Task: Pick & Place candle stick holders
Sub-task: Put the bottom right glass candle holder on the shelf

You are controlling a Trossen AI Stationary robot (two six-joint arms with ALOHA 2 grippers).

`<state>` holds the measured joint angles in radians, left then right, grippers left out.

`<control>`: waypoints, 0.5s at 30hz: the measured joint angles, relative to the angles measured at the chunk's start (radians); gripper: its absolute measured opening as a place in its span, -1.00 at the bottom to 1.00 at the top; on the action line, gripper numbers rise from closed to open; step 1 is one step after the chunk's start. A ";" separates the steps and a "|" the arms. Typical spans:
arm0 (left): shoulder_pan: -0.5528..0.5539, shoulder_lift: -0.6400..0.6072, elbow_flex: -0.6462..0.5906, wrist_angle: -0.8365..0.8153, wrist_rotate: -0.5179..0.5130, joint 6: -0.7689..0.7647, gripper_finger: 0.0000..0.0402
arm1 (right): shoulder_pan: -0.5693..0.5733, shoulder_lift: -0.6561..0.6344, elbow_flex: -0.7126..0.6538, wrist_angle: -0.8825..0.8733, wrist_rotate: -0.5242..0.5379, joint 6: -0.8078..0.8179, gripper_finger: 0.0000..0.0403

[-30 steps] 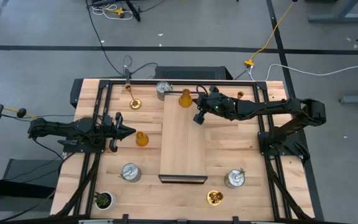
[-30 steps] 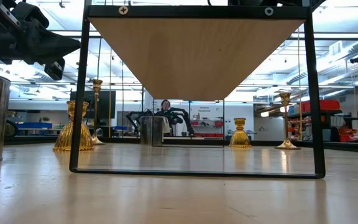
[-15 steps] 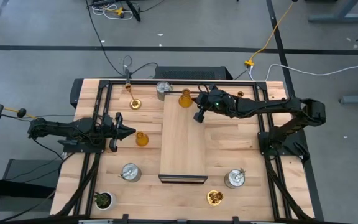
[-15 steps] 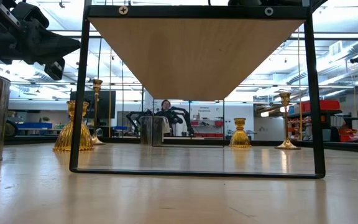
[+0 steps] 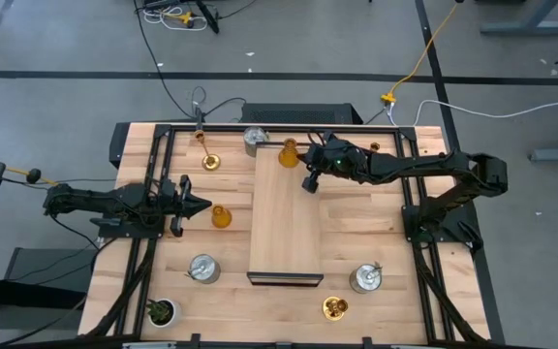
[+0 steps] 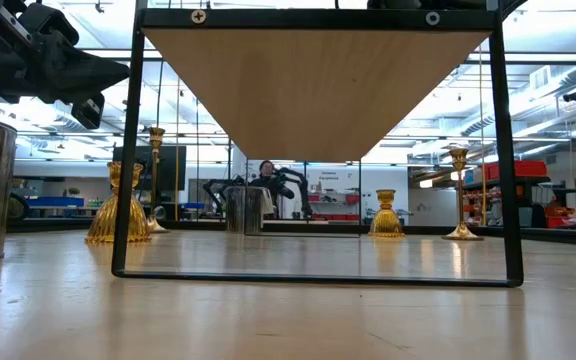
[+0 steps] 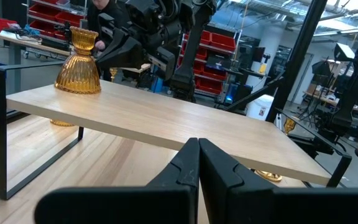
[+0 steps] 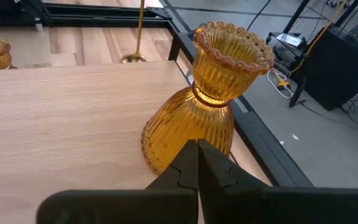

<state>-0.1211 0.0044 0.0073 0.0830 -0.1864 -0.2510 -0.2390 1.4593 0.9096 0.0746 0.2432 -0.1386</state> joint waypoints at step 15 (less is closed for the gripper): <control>0.000 0.000 0.000 0.000 0.000 0.000 -0.95 | -0.003 0.000 0.002 0.015 0.000 -0.015 -1.00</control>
<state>-0.1207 0.0044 0.0072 0.0830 -0.1864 -0.2510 -0.2421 1.4597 0.9112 0.0895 0.2436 -0.1534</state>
